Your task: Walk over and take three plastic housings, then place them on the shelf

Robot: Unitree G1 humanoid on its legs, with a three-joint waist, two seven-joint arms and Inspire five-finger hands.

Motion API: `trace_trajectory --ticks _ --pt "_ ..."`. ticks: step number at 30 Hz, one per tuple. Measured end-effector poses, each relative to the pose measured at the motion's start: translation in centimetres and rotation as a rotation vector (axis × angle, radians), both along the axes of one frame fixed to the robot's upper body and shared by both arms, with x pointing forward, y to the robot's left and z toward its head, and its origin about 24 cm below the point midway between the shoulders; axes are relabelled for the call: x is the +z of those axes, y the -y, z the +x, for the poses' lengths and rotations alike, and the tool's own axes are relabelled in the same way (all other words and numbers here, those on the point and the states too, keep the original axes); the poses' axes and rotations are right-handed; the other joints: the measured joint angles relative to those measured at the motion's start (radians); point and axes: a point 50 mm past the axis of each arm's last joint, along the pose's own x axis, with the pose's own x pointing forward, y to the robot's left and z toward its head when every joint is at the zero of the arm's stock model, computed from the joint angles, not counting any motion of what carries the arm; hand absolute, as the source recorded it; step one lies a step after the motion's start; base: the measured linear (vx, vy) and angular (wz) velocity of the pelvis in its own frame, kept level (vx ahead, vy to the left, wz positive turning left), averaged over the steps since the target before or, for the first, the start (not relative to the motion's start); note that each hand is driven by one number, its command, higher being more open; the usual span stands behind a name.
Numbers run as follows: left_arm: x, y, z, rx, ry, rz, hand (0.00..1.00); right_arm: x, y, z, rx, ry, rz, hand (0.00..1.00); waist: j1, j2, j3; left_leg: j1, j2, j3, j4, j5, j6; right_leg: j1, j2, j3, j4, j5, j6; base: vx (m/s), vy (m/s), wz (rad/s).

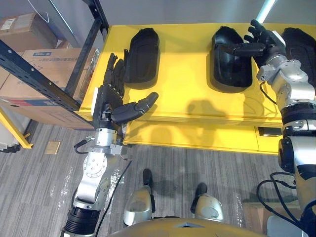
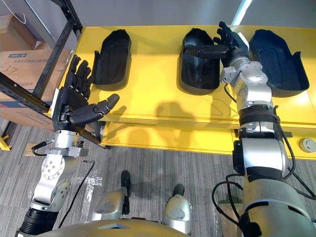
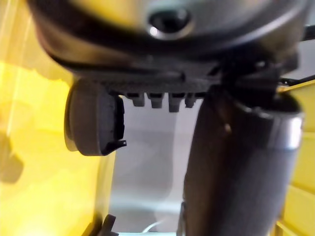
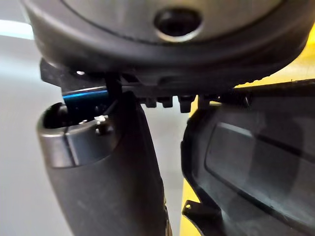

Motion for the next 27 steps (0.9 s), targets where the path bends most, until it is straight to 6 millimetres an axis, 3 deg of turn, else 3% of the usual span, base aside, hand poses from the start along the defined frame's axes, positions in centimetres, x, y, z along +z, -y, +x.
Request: trace_trajectory --ticks 17,23,27 --pt "-0.1 0.1 0.0 -0.022 0.001 0.012 1.00 0.5 -0.9 -0.1 0.162 0.029 -0.028 1.00 0.002 0.000 0.001 0.003 0.000 0.000 0.001 0.000 0.000 -0.004 -0.003 0.001 0.014 -0.008 -0.002 0.00 -0.006 0.00" --pt "-0.4 0.1 0.0 -0.021 -0.012 0.013 1.00 1.9 -0.6 -0.3 0.075 0.158 -0.039 1.00 0.000 0.000 0.001 0.005 0.000 0.000 0.001 0.000 -0.001 -0.002 -0.003 0.001 0.014 -0.007 -0.002 0.00 0.000 0.00" --pt "-0.5 0.2 -0.1 -0.026 -0.017 0.012 1.00 4.1 0.1 -1.1 -0.010 0.298 -0.019 1.00 -0.002 0.000 0.000 0.004 0.000 0.000 -0.001 0.000 -0.001 -0.002 -0.002 0.002 0.012 -0.007 -0.001 0.00 0.000 0.00"
